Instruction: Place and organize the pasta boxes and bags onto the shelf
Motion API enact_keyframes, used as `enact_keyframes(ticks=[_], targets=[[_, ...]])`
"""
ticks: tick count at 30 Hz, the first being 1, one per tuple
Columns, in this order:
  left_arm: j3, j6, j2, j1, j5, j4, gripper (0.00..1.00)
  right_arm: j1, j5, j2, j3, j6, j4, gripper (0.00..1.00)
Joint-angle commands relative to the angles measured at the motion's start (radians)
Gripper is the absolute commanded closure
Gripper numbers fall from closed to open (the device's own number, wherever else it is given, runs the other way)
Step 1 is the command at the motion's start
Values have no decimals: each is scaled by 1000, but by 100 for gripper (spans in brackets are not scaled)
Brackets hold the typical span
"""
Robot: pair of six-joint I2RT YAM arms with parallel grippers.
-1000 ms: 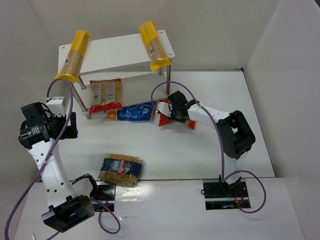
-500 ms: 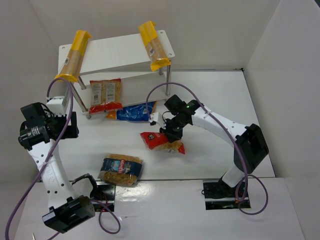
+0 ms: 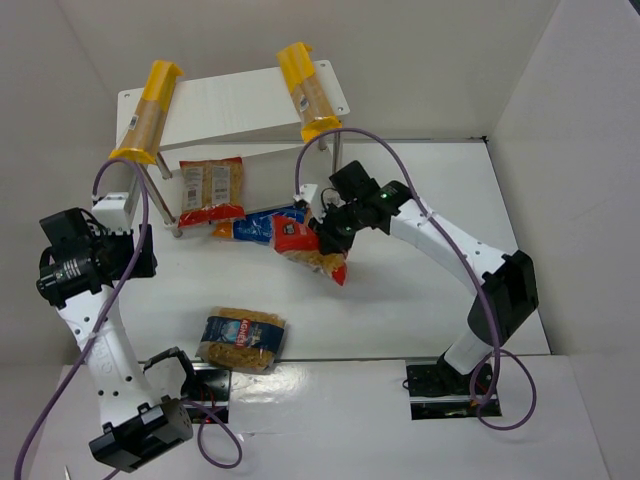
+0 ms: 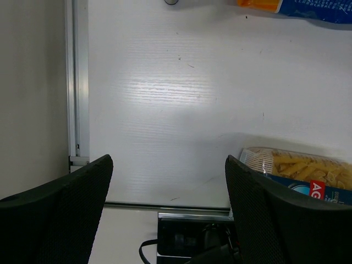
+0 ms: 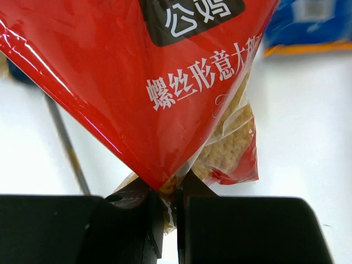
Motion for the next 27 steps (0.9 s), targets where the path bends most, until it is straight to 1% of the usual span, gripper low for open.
enact_keyframes(ticks=[1, 4, 5, 8, 9, 11, 12, 13, 14, 15, 16, 18, 19, 23, 24, 27], targets=[[29, 17, -17, 6, 16, 0, 12, -4, 28, -32, 127, 103, 186, 100], [20, 17, -26, 6, 16, 0, 12, 16, 139, -9, 159, 134, 223, 100], [20, 17, -26, 6, 16, 0, 12, 48, 208, 2, 168, 134, 232, 100], [20, 17, -26, 6, 7, 0, 12, 104, 349, 25, 169, 134, 271, 100], [20, 17, -26, 6, 7, 0, 12, 144, 446, 37, 169, 134, 283, 100], [20, 17, -26, 6, 7, 0, 12, 181, 537, 48, 169, 125, 326, 100], [20, 17, -26, 6, -2, 0, 12, 213, 631, 62, 159, 125, 343, 100], [20, 17, -35, 6, -2, 0, 12, 227, 678, 62, 159, 125, 376, 100], [20, 17, -44, 6, -11, 0, 12, 252, 769, 74, 159, 125, 412, 100], [20, 17, -44, 6, -12, 0, 12, 263, 807, 86, 159, 125, 430, 100], [20, 17, -44, 6, -12, 0, 12, 272, 878, 96, 159, 116, 449, 100], [10, 17, -55, 6, -12, 0, 12, 298, 955, 111, 181, 116, 501, 100], [10, 17, -66, 6, -12, 0, 12, 312, 1024, 125, 181, 116, 521, 100], [10, 17, -75, 6, -21, 0, 12, 341, 1178, 154, 169, 65, 636, 100], [10, 17, -75, 6, -21, 0, 12, 350, 1203, 168, 169, 44, 681, 100], [10, 17, -75, 15, -21, 0, 12, 350, 1273, 194, 149, 11, 743, 100]])
